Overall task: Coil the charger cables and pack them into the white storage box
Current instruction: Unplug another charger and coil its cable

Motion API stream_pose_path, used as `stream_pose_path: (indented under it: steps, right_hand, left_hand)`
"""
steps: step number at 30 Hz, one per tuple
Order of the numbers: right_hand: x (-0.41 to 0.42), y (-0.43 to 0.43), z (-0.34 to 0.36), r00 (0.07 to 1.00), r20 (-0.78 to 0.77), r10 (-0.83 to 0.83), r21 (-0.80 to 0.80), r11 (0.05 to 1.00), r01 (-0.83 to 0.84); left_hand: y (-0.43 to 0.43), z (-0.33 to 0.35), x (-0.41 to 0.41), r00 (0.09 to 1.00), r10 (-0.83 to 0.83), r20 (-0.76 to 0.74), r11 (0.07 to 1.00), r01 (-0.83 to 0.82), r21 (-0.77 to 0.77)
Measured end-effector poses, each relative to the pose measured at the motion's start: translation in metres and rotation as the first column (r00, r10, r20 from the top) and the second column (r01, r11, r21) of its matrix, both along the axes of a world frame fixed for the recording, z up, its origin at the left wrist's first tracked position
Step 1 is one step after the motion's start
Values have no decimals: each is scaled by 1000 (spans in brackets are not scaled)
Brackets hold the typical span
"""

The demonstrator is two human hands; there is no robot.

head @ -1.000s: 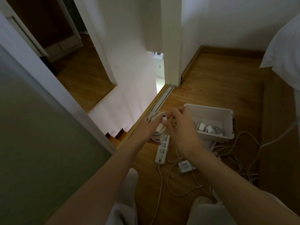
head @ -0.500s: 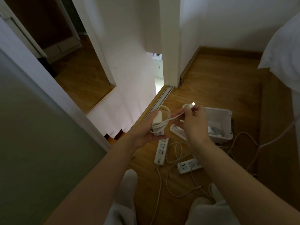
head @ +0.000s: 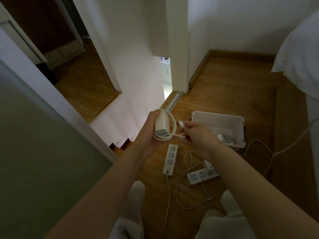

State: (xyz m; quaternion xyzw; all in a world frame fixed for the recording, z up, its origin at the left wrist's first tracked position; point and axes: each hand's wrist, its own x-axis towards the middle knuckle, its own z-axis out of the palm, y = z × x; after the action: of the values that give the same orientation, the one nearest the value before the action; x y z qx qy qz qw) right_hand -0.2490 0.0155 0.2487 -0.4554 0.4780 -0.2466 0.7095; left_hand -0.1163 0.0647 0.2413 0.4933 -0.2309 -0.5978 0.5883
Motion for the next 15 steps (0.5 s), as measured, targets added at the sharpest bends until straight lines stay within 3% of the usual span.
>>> stream_pose_path:
  steps: [7, 10, 15]
  right_hand:
    - [-3, -2, -7, 972, -222, 73, -343, 928, -148]
    - [-2, -2, -11, 954, -301, -13, -481, 865, -140]
    - [2, -2, -16, 936, -289, -202, -569, 822, 2]
  left_hand:
    - [1, 2, -2, 997, -13, -78, 1000, 13, -11]
    - [1, 2, -3, 994, -16, -104, 1000, 15, -8]
    - [0, 3, -5, 974, 9, -227, 1000, -5, 17]
